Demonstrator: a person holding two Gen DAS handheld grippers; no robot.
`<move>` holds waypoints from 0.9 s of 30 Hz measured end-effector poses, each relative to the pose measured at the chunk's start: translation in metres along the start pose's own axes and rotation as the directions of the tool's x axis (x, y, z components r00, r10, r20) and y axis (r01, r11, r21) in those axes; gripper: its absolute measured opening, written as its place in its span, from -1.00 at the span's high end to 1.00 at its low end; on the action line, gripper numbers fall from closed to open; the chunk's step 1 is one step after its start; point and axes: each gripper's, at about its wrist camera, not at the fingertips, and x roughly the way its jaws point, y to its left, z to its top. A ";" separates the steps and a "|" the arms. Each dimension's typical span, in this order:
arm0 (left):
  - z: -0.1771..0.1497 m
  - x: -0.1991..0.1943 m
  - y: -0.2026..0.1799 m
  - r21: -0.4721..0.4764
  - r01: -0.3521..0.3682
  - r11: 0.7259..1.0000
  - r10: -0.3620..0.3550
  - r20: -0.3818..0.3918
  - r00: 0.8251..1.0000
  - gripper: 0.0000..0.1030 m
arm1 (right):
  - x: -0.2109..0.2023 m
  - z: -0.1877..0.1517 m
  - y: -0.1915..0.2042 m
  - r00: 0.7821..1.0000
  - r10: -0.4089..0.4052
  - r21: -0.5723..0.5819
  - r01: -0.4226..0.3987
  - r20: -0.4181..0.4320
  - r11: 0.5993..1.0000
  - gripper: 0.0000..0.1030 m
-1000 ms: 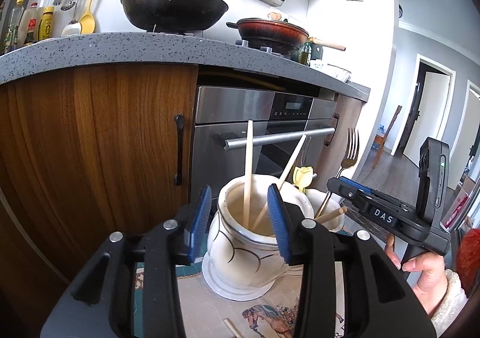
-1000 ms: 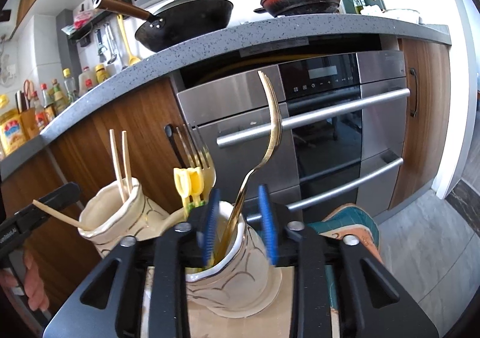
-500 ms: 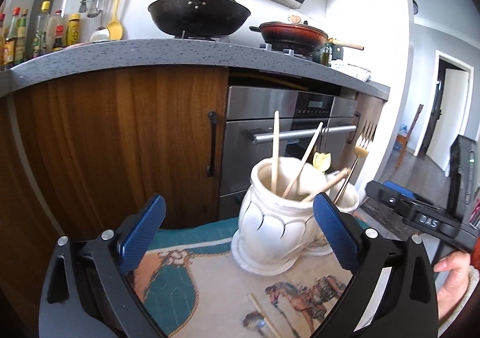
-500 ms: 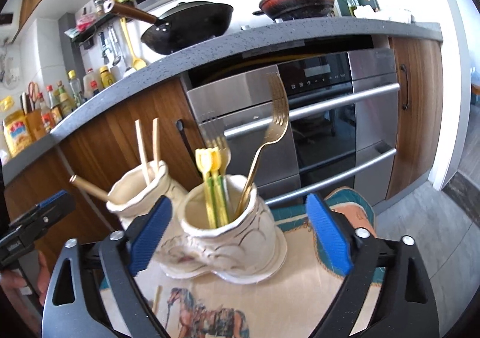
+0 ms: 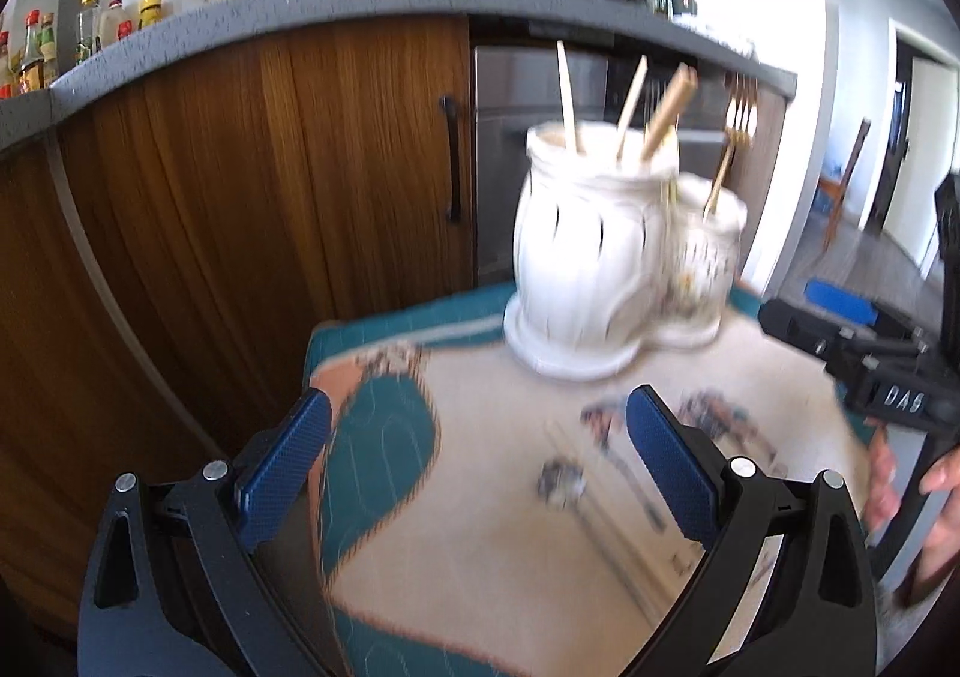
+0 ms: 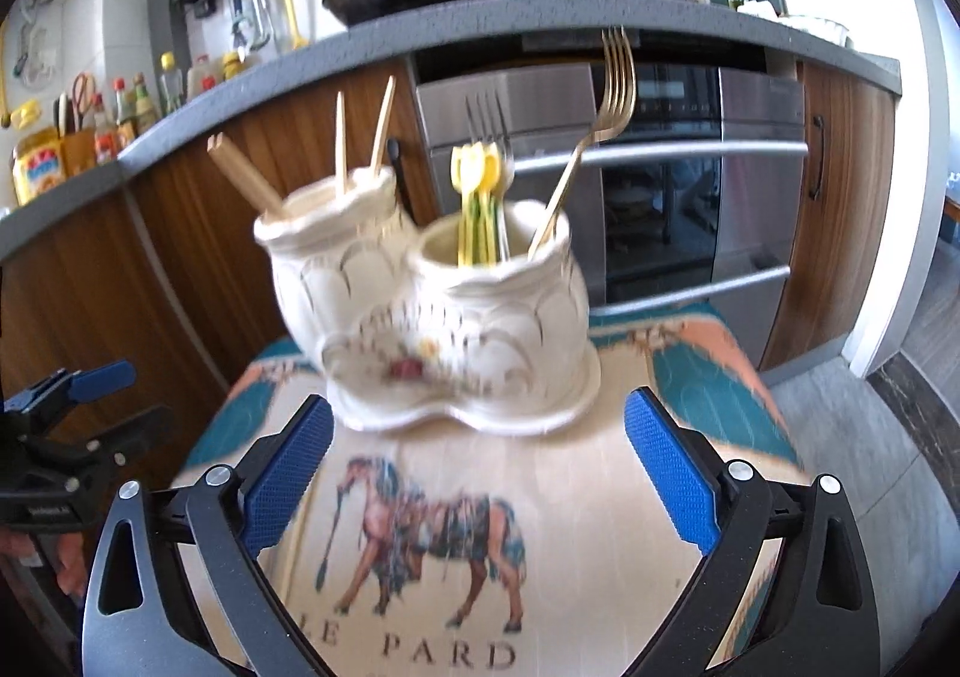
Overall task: Organize utensils
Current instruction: 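Move both tools back over the spoon and last chopstick on the mat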
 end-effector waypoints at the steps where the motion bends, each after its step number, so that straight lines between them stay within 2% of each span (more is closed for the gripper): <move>1: -0.006 0.001 -0.001 0.008 -0.004 1.000 0.004 -0.016 1.000 -0.89 | 0.000 -0.004 0.000 1.000 -0.002 -0.004 0.002 -0.014 1.000 -0.88; 7: -0.028 0.006 -0.002 0.006 0.025 1.000 -0.024 -0.094 0.995 -0.89 | 0.000 -0.019 0.000 0.998 0.017 -0.013 -0.018 -0.055 1.000 -0.89; 11: -0.031 0.003 0.009 0.000 -0.014 1.000 0.014 -0.094 0.995 -0.89 | 0.001 -0.028 0.017 0.989 0.109 -0.027 -0.112 -0.100 0.993 -0.89; 15: -0.032 -0.003 0.033 -0.072 -0.035 0.997 0.029 -0.086 0.996 -0.89 | 0.003 -0.042 0.053 0.976 0.158 -0.133 -0.178 -0.150 0.975 -0.80; 17: -0.032 -0.006 0.042 -0.101 -0.032 0.994 0.024 -0.083 0.996 -0.89 | 0.004 -0.047 0.068 0.971 0.168 -0.177 -0.198 -0.171 0.964 -0.59; 19: -0.033 -0.008 0.049 -0.123 -0.026 0.992 0.016 -0.079 0.997 -0.89 | 0.007 -0.052 0.079 0.965 0.173 -0.200 -0.213 -0.197 0.956 -0.18; 20: -0.033 -0.009 0.053 -0.132 -0.025 0.991 0.015 -0.077 0.997 -0.89 | 0.010 -0.055 0.086 0.960 0.178 -0.211 -0.224 -0.217 0.951 -0.08; 22: -0.034 -0.010 0.058 -0.141 -0.027 0.990 0.016 -0.075 0.997 -0.89 | 0.014 -0.059 0.095 0.951 0.183 -0.221 -0.239 -0.249 0.946 0.31; 24: -0.035 -0.010 0.061 -0.153 -0.026 0.988 0.014 -0.074 0.997 -0.89 | 0.020 -0.064 0.104 0.943 0.181 -0.235 -0.250 -0.278 0.939 0.52; 27: -0.036 -0.010 0.065 -0.166 -0.015 0.986 0.002 -0.074 0.997 -0.89 | 0.028 -0.070 0.112 0.935 0.167 -0.248 -0.250 -0.313 0.936 0.67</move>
